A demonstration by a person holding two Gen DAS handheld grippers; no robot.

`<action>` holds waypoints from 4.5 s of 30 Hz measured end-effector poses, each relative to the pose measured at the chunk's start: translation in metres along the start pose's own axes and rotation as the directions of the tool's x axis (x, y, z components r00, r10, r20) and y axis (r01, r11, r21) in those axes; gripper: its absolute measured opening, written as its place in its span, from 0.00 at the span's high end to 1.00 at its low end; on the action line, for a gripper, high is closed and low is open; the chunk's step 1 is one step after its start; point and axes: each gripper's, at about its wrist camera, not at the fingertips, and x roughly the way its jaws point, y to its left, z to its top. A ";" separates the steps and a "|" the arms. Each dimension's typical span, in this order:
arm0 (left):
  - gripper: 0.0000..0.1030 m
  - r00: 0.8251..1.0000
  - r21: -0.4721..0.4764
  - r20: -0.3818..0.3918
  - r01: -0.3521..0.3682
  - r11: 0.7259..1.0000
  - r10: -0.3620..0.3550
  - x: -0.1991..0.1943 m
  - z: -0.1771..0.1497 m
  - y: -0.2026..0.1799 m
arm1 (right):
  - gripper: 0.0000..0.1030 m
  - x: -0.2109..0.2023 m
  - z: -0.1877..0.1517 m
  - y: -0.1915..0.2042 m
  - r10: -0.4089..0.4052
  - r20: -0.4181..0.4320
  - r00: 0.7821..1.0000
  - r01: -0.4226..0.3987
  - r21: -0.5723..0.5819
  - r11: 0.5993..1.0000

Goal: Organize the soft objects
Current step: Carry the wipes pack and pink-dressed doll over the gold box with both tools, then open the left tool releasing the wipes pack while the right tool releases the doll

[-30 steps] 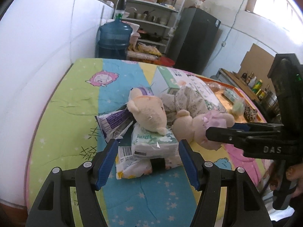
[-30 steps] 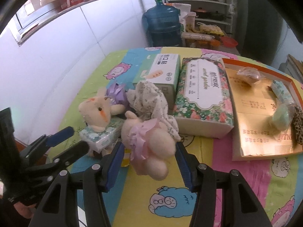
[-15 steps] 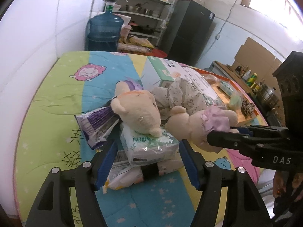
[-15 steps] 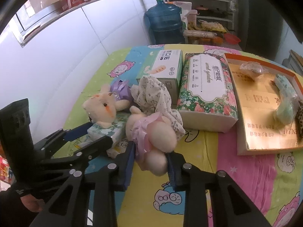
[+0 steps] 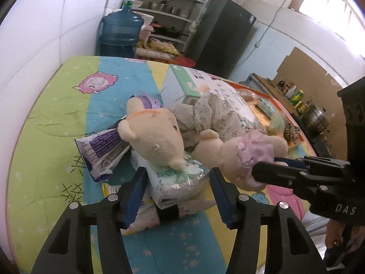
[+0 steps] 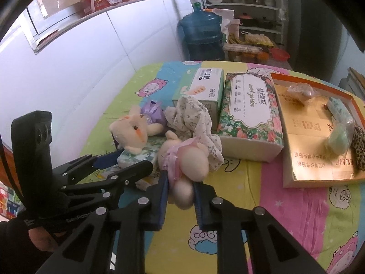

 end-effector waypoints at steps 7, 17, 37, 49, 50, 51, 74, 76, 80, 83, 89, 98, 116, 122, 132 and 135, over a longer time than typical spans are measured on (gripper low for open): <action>0.49 0.999 0.014 0.032 0.025 1.000 -0.025 -0.017 -0.005 0.000 | 0.80 -0.017 0.000 0.000 0.026 0.027 0.999 -0.026 0.026 0.999; 0.49 0.995 0.075 0.070 0.070 0.995 -0.075 -0.043 -0.009 -0.018 | 0.80 -0.046 -0.005 0.004 0.016 0.076 0.997 -0.018 0.020 1.000; 0.50 0.974 0.223 0.116 0.167 0.960 -0.197 -0.071 0.004 -0.064 | 0.80 -0.103 -0.026 -0.024 -0.076 0.180 0.981 0.052 0.132 0.990; 0.50 0.960 0.288 0.110 0.216 0.933 -0.256 -0.064 0.022 -0.096 | 0.81 -0.127 -0.031 -0.052 -0.135 0.225 0.965 0.089 0.206 0.975; 0.50 0.959 0.291 0.109 0.219 0.931 -0.260 -0.062 0.023 -0.098 | 0.81 -0.129 -0.031 -0.055 -0.140 0.227 0.964 0.091 0.213 0.973; 0.50 0.959 0.294 0.109 0.221 0.930 -0.262 -0.062 0.024 -0.100 | 0.81 -0.130 -0.031 -0.058 -0.144 0.229 0.963 0.094 0.218 0.972; 0.50 0.946 0.334 0.075 0.275 0.902 -0.316 -0.001 0.056 -0.180 | 0.81 -0.161 -0.022 -0.153 -0.227 0.260 0.938 0.139 0.318 0.938; 0.50 0.947 0.328 0.075 0.271 0.905 -0.311 0.007 0.058 -0.186 | 0.81 -0.162 -0.020 -0.161 -0.232 0.261 0.937 0.141 0.323 0.936; 0.50 0.951 0.315 0.077 0.263 0.912 -0.301 0.022 0.064 -0.194 | 0.81 -0.165 -0.014 -0.183 -0.237 0.263 0.935 0.143 0.331 0.933; 0.50 0.953 0.306 0.080 0.255 0.917 -0.291 0.033 0.069 -0.200 | 0.81 -0.166 -0.011 -0.197 -0.239 0.266 0.934 0.143 0.336 0.931; 0.50 0.961 0.286 0.083 0.230 0.930 -0.263 0.054 0.076 -0.211 | 0.81 -0.166 0.001 -0.229 -0.233 0.272 0.934 0.134 0.338 0.932; 0.50 0.977 0.257 0.079 0.173 0.951 -0.199 0.088 0.085 -0.225 | 0.81 -0.146 0.026 -0.268 -0.183 0.278 0.943 0.092 0.312 0.946; 0.50 0.996 0.190 0.053 0.054 0.980 -0.065 0.147 0.089 -0.225 | 0.81 -0.075 0.065 -0.312 -0.014 0.270 0.963 -0.066 0.284 0.957; 0.50 0.998 0.183 0.042 0.040 0.982 -0.048 0.160 0.087 -0.225 | 0.81 -0.054 0.066 -0.320 0.029 0.246 0.969 -0.107 0.311 0.944; 0.50 0.999 0.185 0.014 0.038 0.982 -0.041 0.173 0.082 -0.224 | 0.80 -0.030 0.058 -0.319 0.032 0.177 0.984 -0.084 0.295 0.952; 0.50 0.999 0.196 0.012 0.038 0.980 -0.042 0.175 0.080 -0.225 | 0.80 -0.027 0.056 -0.318 0.033 0.161 0.986 -0.080 0.293 0.953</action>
